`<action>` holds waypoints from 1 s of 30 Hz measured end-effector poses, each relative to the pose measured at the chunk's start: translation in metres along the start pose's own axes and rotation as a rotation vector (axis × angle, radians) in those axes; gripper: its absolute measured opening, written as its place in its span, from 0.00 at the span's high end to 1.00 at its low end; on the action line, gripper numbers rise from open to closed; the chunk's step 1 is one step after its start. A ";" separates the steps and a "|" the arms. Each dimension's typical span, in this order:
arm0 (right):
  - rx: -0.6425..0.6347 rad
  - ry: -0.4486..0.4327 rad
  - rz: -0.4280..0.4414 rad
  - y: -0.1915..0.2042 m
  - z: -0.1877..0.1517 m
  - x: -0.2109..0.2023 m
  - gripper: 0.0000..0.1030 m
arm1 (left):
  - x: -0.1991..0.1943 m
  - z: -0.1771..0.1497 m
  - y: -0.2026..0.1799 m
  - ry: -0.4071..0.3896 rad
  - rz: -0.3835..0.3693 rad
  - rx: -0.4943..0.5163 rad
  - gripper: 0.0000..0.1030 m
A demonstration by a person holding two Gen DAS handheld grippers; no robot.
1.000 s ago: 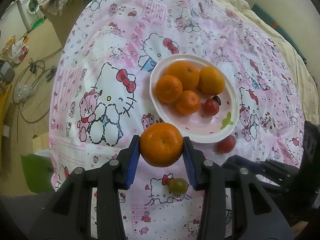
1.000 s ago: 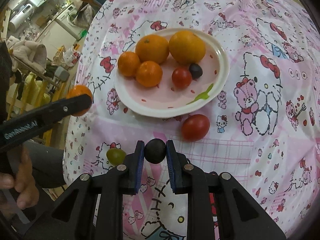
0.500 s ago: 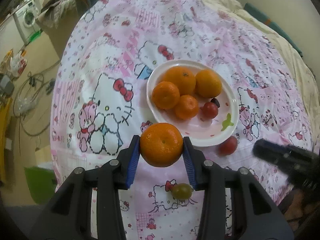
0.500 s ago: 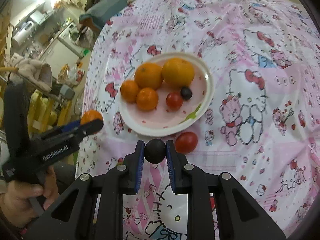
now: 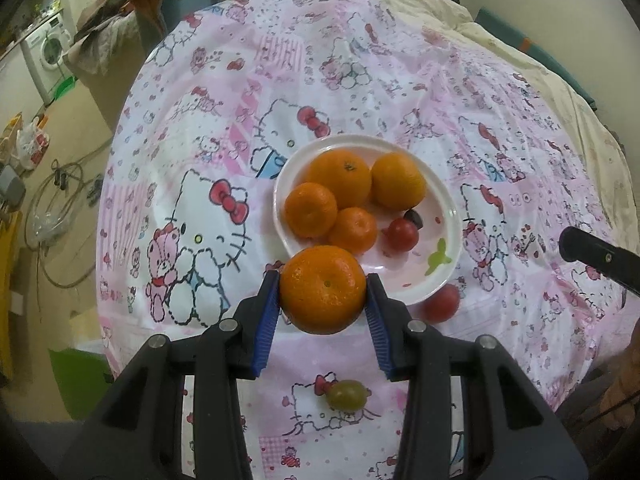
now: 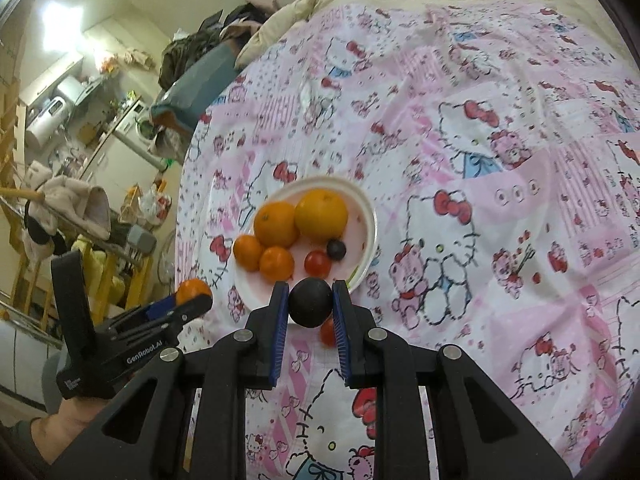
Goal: Organize fruits
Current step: 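Carry the plum and the tangerine over the plate with both grippers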
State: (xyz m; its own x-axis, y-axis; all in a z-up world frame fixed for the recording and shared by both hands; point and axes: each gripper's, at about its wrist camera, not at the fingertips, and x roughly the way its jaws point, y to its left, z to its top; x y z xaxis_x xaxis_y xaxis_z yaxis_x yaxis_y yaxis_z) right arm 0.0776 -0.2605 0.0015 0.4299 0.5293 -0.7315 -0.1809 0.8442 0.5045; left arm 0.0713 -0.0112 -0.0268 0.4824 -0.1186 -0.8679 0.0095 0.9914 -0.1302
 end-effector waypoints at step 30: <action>0.079 0.187 0.035 -0.038 0.053 0.100 0.78 | 0.066 0.062 -0.053 0.107 -0.082 0.165 0.63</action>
State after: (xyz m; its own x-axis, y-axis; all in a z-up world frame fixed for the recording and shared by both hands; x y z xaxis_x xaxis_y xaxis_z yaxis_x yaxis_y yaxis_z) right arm 0.1740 -0.2441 -0.0662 0.2512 0.5712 -0.7814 -0.1201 0.8195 0.5604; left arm 0.1571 -0.0679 -0.0477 0.3783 -0.1953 -0.9048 0.1924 0.9727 -0.1296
